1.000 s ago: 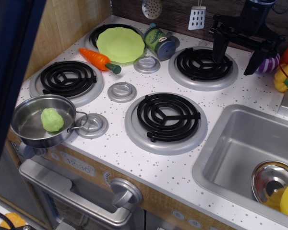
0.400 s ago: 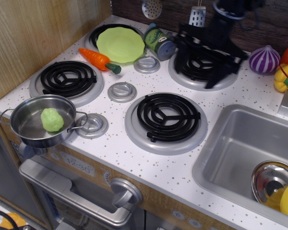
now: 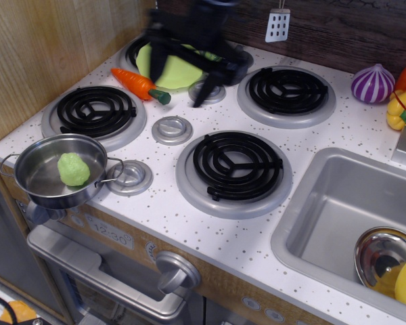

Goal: Take broccoli out of pan

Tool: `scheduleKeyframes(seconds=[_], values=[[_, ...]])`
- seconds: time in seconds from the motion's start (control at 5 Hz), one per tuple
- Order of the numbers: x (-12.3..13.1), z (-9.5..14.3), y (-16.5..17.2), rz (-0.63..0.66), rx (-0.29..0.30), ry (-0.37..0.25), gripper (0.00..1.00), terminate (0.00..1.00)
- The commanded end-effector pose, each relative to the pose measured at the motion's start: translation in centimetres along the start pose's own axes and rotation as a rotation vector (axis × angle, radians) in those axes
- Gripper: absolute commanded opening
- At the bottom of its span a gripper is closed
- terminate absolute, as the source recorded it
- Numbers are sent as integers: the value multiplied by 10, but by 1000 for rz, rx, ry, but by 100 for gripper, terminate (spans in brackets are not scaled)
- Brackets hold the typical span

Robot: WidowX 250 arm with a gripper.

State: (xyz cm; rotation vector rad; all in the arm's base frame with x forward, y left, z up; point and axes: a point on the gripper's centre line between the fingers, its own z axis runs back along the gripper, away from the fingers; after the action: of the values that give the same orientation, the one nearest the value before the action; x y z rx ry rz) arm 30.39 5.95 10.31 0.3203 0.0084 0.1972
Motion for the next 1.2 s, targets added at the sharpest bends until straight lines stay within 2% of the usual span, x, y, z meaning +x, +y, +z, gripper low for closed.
scheduleKeyframes(seconds=[0.0, 0.2, 0.4, 0.6, 1.0], values=[[-10, -5, 49, 31, -7, -58, 100, 0], [-26, -26, 64, 19, -35, -83, 100, 0], [-40, -45, 69, 9, -33, -99, 100, 0], [-46, -61, 74, 16, -42, -91, 100, 0], [-49, -76, 79, 22, -59, -93, 100, 0]])
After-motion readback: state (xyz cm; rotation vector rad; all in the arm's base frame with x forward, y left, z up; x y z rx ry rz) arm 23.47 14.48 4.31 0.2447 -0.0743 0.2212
